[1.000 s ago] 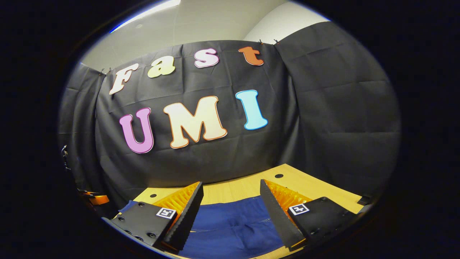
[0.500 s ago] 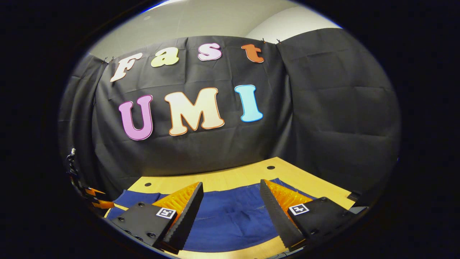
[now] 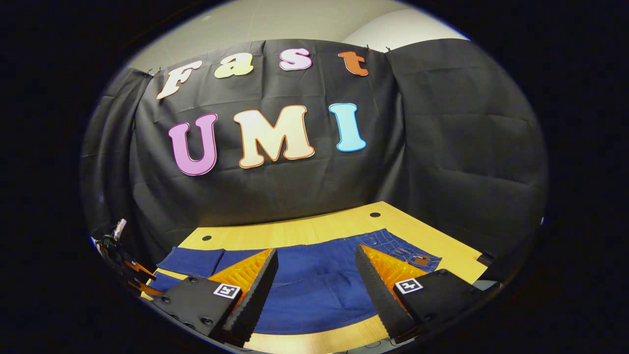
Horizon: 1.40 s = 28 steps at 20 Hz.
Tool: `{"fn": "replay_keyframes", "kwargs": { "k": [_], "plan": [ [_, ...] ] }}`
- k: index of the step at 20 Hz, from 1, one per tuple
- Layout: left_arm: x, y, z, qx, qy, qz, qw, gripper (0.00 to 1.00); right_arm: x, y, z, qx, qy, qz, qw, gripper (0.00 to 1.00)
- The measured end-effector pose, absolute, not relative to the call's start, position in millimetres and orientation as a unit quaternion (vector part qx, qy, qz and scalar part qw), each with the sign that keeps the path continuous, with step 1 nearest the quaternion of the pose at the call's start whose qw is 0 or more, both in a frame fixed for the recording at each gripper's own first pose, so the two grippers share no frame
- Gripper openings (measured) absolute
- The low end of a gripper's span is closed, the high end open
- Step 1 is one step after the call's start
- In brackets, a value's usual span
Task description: Grasp the waist and the cuffs of the jeans and fold them to make the two legs overlap; first hold the waist and fold one-third of the jeans toward the cuffs, then hold the cuffs and fold the remaining one-third in the same direction to finish folding.
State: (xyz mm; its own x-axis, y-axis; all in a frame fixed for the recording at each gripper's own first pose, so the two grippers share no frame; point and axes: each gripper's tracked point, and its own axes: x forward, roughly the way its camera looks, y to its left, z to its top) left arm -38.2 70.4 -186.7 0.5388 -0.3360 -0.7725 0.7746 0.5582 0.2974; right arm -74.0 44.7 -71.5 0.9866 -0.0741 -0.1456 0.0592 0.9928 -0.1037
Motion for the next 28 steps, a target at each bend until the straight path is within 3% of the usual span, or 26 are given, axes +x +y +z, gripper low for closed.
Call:
{"fn": "replay_keyframes", "kwargs": {
  "k": [3, 4, 6, 8, 9, 13, 14, 15, 17, 18, 28],
  "plan": [
    [-46, 97, -204, 0.382, 0.366, -0.351, 0.772, 0.95, -79, 44, -78, -0.059, 0.085, -0.034, 0.994, 0.98],
    [-49, 102, -210, 0.395, 0.373, -0.354, 0.761, 0.96, -81, 44, -81, -0.060, 0.087, -0.035, 0.994, 0.93],
    [-60, 114, -225, 0.410, 0.394, -0.365, 0.737, 0.95, -83, 44, -87, -0.063, 0.094, -0.037, 0.993, 0.98],
    [-68, 124, -238, 0.418, 0.413, -0.375, 0.717, 0.95, -83, 45, -93, -0.067, 0.102, -0.037, 0.992, 0.93],
    [-71, 127, -241, 0.420, 0.421, -0.378, 0.709, 0.95, -81, 46, -94, -0.068, 0.104, -0.036, 0.992, 0.98],
    [-75, 135, -254, 0.418, 0.453, -0.385, 0.687, 0.95, -72, 52, -102, -0.076, 0.115, -0.030, 0.990, 0.98],
    [-74, 138, -256, 0.422, 0.458, -0.385, 0.681, 0.90, -71, 55, -105, -0.079, 0.118, -0.028, 0.989, 0.98],
    [-74, 137, -259, 0.427, 0.460, -0.388, 0.675, 0.96, -69, 57, -107, -0.081, 0.121, -0.024, 0.989, 0.98],
    [-76, 134, -260, 0.433, 0.466, -0.388, 0.667, 0.95, -66, 61, -112, -0.085, 0.127, -0.019, 0.988, 0.93],
    [-76, 132, -260, 0.439, 0.467, -0.387, 0.663, 0.93, -65, 62, -115, -0.087, 0.130, -0.018, 0.988, 0.98],
    [-75, 137, -262, 0.468, 0.491, -0.380, 0.629, 0.91, -58, 69, -133, -0.070, 0.145, -0.008, 0.987, 0.98]
  ]
}}
